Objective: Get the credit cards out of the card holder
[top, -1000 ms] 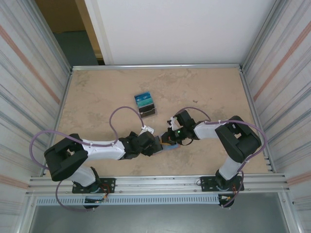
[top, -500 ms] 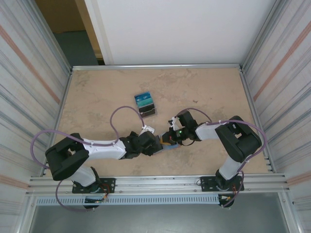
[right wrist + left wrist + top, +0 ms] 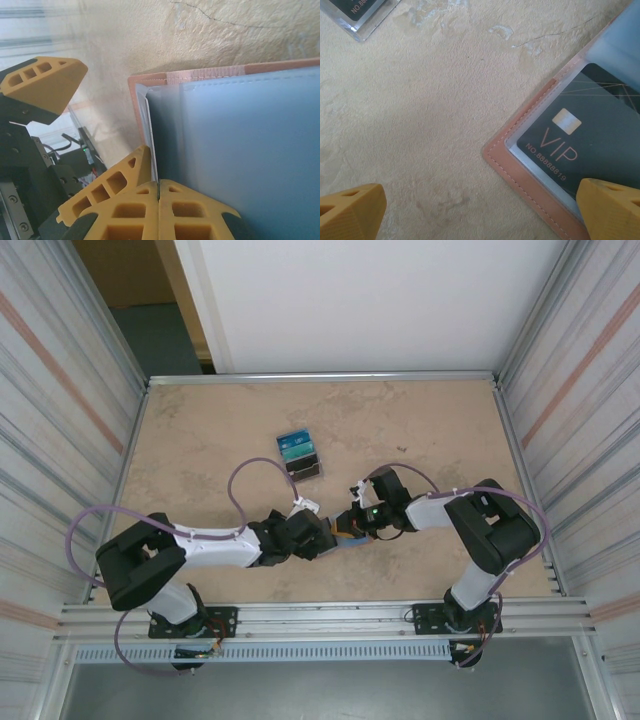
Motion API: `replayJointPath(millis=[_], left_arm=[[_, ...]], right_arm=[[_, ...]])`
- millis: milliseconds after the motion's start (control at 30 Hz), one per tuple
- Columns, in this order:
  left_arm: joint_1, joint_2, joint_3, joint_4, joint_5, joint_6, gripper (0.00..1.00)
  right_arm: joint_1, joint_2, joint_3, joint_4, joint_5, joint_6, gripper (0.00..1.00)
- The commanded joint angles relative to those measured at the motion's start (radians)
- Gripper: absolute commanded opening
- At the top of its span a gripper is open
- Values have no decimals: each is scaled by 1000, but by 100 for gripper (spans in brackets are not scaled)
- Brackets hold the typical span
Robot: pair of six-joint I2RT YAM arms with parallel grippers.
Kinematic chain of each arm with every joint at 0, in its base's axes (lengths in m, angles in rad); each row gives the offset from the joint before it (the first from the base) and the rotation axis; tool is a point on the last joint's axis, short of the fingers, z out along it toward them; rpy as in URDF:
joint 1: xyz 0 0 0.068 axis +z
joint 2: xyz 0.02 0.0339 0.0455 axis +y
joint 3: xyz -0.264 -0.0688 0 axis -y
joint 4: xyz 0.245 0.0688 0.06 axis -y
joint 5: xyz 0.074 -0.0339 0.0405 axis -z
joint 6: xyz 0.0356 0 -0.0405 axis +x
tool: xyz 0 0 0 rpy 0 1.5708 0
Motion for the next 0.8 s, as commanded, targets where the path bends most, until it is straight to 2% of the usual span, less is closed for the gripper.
replayJointPath(millis=[0, 200, 533, 767], left_arm=[[-8, 41, -11, -99, 7, 2, 99], [-8, 38, -8, -104, 8, 2, 99], [-8, 23, -6, -111, 4, 11, 99], [-7, 3, 29, -102, 16, 57, 99]], right_arm=[[-11, -34, -10, 36, -24, 29, 3], [-14, -53, -9, -15, 8, 0, 0], [-31, -118, 68, -293, 130, -151, 0], [-28, -98, 99, -340, 162, -174, 0]])
